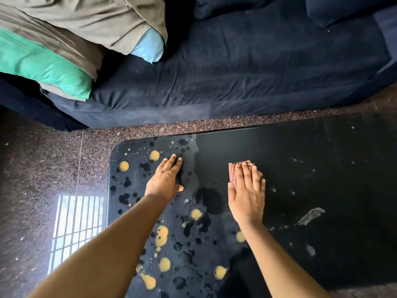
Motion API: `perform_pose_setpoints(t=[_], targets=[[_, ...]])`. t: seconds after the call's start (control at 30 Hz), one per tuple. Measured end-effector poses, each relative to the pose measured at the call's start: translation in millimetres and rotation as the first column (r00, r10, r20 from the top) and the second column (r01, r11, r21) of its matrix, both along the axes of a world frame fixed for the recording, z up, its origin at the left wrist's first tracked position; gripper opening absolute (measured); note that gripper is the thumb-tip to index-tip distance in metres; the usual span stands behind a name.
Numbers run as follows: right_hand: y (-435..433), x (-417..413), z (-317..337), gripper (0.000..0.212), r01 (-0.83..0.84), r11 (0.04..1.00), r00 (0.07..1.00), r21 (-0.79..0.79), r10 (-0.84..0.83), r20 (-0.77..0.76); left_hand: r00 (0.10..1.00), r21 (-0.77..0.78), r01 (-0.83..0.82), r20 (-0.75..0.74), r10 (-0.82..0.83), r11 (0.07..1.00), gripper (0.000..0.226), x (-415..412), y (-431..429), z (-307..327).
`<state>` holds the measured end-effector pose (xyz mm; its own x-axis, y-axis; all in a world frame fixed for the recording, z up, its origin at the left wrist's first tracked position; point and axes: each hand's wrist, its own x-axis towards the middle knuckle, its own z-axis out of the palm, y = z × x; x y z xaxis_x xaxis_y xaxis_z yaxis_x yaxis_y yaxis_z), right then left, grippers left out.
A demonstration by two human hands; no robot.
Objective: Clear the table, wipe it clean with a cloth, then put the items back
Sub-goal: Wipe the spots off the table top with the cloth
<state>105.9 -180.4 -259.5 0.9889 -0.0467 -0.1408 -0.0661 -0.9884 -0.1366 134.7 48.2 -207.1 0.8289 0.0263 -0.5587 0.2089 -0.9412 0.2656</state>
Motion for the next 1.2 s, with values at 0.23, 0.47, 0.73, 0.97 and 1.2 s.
perform_pose_setpoints(t=[0.23, 0.47, 0.73, 0.97, 1.2], targets=[[29.1, -13.3, 0.1, 0.06, -0.399, 0.915, 0.917, 0.06, 0.398, 0.034, 1.0, -0.004, 0.012, 0.002, -0.012, 1.0, 0.088, 0.1, -2.8, -1.9], [11.0, -12.1, -1.1, 0.062, 0.047, 0.998, 0.999, 0.042, -0.048, 0.018, 0.998, -0.025, 0.021, -0.063, -0.023, 0.999, 0.086, -4.0, 1.1, -8.2], [2.5, -20.3, -4.7, 0.06, -0.44, 0.898, 0.898, -0.005, 0.44, 0.013, 0.995, -0.008, 0.041, -0.089, -0.041, 0.999, 0.084, -5.1, 0.4, -9.7], [41.7, -34.0, 2.9, 0.062, -0.11, 0.99, 0.992, 0.092, 0.105, 0.067, 0.994, -0.005, 0.057, -0.089, -0.057, 0.998, 0.084, -5.0, 3.4, -11.9], [-19.4, -33.8, -0.8, 0.06, -0.41, 0.912, 0.912, -0.013, 0.41, 0.004, 0.981, 0.066, 0.088, 0.167, -0.098, 0.994, 0.072, -33.8, -7.2, -5.7]])
